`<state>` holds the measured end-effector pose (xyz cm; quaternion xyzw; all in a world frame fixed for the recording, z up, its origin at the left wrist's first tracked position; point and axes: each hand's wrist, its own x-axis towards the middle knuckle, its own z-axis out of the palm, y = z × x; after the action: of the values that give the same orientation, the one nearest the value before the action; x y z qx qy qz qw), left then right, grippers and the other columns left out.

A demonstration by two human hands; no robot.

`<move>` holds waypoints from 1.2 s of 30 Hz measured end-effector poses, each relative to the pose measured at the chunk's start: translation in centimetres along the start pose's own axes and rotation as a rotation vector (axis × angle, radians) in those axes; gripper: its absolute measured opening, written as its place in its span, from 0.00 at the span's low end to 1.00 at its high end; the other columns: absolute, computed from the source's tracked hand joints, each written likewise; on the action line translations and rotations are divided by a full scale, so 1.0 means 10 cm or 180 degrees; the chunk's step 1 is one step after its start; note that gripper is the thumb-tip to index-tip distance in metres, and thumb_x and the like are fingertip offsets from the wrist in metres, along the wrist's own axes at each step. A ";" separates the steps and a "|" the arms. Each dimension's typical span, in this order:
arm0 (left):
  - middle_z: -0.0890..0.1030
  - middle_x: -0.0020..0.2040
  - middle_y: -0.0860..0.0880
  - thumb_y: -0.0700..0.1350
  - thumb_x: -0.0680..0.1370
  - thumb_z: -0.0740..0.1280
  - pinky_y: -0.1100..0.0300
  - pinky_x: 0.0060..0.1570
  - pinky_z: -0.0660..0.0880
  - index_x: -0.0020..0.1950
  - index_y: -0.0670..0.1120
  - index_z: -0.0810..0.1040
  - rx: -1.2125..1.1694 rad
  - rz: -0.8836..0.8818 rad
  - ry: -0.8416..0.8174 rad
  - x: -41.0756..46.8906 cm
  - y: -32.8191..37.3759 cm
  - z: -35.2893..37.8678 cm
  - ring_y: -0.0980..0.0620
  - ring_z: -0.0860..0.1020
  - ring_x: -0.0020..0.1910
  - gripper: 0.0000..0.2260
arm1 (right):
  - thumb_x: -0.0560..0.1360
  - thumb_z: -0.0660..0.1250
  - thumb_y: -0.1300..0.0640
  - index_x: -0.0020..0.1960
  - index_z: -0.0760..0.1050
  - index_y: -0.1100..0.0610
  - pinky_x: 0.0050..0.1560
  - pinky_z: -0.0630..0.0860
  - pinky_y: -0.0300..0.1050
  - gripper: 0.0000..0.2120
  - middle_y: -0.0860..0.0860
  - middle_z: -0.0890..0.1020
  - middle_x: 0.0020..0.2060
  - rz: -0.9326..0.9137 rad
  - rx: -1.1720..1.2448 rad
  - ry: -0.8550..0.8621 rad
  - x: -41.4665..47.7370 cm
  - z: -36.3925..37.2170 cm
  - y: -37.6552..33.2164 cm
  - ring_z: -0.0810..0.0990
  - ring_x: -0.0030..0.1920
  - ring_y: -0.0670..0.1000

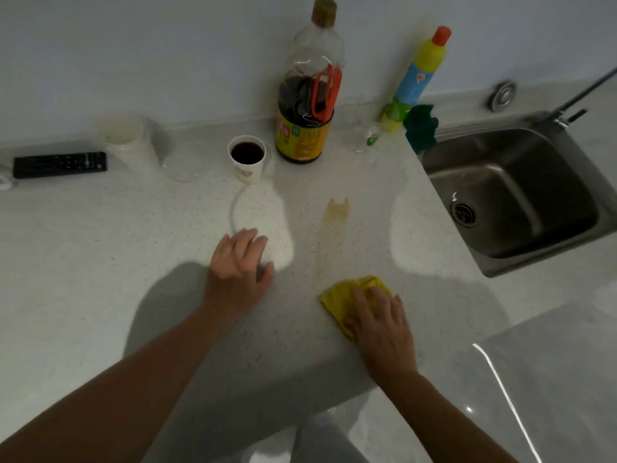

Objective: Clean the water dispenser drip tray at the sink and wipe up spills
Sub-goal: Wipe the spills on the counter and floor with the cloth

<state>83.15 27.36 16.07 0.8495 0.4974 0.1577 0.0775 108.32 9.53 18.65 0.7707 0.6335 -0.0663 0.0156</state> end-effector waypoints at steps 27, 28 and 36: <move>0.74 0.75 0.40 0.54 0.79 0.63 0.38 0.78 0.60 0.75 0.44 0.73 0.0062 -0.0151 -0.0524 0.04 0.05 -0.08 0.39 0.69 0.76 0.27 | 0.84 0.49 0.41 0.84 0.40 0.58 0.82 0.41 0.60 0.37 0.58 0.46 0.85 0.0297 0.0463 -0.0287 2.23 -0.01 -0.18 0.43 0.84 0.58; 0.75 0.74 0.39 0.53 0.78 0.63 0.38 0.77 0.61 0.74 0.43 0.74 0.0038 -0.0133 -0.0470 0.04 0.06 -0.09 0.39 0.70 0.75 0.26 | 0.84 0.48 0.40 0.84 0.37 0.58 0.82 0.39 0.59 0.38 0.57 0.43 0.85 0.0118 0.0385 -0.0416 2.11 -0.02 -0.15 0.40 0.84 0.58; 0.79 0.71 0.39 0.44 0.76 0.70 0.39 0.76 0.65 0.69 0.39 0.79 -0.0521 -0.0033 0.0174 -0.05 -0.03 -0.03 0.39 0.74 0.73 0.22 | 0.70 0.59 0.44 0.85 0.45 0.51 0.82 0.38 0.59 0.47 0.42 0.45 0.81 -0.0410 0.1243 -0.0967 0.51 -0.05 -0.31 0.37 0.82 0.49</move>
<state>82.62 27.05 16.16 0.8332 0.4892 0.2205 0.1340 106.26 15.17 18.73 0.6983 0.6469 -0.3033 -0.0427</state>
